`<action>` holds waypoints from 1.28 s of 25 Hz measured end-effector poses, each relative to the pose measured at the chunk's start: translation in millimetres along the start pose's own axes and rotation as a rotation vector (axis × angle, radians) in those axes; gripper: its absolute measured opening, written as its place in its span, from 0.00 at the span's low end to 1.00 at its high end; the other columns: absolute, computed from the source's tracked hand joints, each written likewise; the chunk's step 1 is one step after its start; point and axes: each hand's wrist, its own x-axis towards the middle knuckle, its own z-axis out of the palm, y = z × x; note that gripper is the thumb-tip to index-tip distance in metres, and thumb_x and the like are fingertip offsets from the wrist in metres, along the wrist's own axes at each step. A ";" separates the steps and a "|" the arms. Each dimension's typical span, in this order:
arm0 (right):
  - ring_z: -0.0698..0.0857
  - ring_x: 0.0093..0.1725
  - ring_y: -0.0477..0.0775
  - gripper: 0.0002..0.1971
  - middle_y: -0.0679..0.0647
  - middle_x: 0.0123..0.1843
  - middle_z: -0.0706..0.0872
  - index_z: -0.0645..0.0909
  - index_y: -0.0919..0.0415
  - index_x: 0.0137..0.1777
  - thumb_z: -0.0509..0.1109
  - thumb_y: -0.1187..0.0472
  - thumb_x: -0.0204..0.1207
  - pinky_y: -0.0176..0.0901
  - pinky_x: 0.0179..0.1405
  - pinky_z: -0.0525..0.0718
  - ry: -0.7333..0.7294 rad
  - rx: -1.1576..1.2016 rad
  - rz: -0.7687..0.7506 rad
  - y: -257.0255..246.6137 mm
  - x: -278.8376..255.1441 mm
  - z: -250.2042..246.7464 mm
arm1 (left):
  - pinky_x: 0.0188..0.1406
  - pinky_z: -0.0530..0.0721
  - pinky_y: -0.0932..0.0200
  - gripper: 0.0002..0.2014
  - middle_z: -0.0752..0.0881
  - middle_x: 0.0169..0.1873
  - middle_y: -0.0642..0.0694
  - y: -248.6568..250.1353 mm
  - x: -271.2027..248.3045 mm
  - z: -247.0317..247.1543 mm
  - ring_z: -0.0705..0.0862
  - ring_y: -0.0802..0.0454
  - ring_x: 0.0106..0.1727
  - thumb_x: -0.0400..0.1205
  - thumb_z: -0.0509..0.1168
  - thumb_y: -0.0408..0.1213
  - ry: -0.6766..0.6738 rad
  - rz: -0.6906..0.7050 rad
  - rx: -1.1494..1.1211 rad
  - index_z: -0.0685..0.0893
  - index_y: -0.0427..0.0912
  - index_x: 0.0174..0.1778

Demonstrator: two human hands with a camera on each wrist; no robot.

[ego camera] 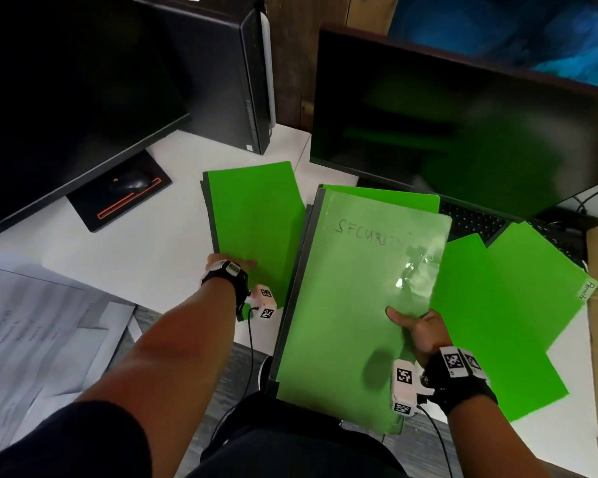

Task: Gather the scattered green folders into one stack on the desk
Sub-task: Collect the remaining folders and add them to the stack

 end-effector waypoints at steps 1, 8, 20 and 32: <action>0.92 0.50 0.65 0.38 0.60 0.48 0.94 0.91 0.61 0.45 0.90 0.44 0.31 0.70 0.60 0.84 -0.009 0.025 -0.009 3.7 3.4 -0.5 | 0.58 0.80 0.50 0.38 0.83 0.69 0.35 -3.7 -1.8 -4.3 0.83 0.38 0.69 0.69 0.80 0.47 -0.009 0.011 -0.071 0.78 0.35 0.73; 0.91 0.54 0.62 0.18 0.58 0.53 0.93 0.89 0.57 0.52 0.83 0.65 0.60 0.67 0.63 0.83 0.120 0.009 -0.055 -5.2 -11.4 -23.4 | 0.56 0.87 0.31 0.25 0.91 0.56 0.33 -93.0 -15.1 -58.1 0.91 0.37 0.52 0.64 0.80 0.47 -0.074 0.223 -0.458 0.87 0.45 0.56; 0.87 0.45 0.52 0.11 0.56 0.51 0.90 0.86 0.59 0.56 0.75 0.63 0.74 0.56 0.67 0.81 0.164 0.202 -0.177 -35.9 -40.1 -15.8 | 0.45 0.90 0.48 0.18 0.92 0.55 0.37 -41.6 -145.4 -32.0 0.92 0.44 0.47 0.79 0.69 0.24 -0.490 0.630 -0.247 0.81 0.44 0.63; 0.80 0.55 0.49 0.30 0.49 0.56 0.81 0.72 0.58 0.73 0.70 0.43 0.75 0.49 0.63 0.78 0.168 0.097 -0.385 -48.9 -40.7 -17.6 | 0.62 0.82 0.33 0.12 0.90 0.56 0.33 6.6 -165.8 -1.4 0.89 0.35 0.57 0.75 0.75 0.38 -0.482 0.633 -0.405 0.88 0.44 0.54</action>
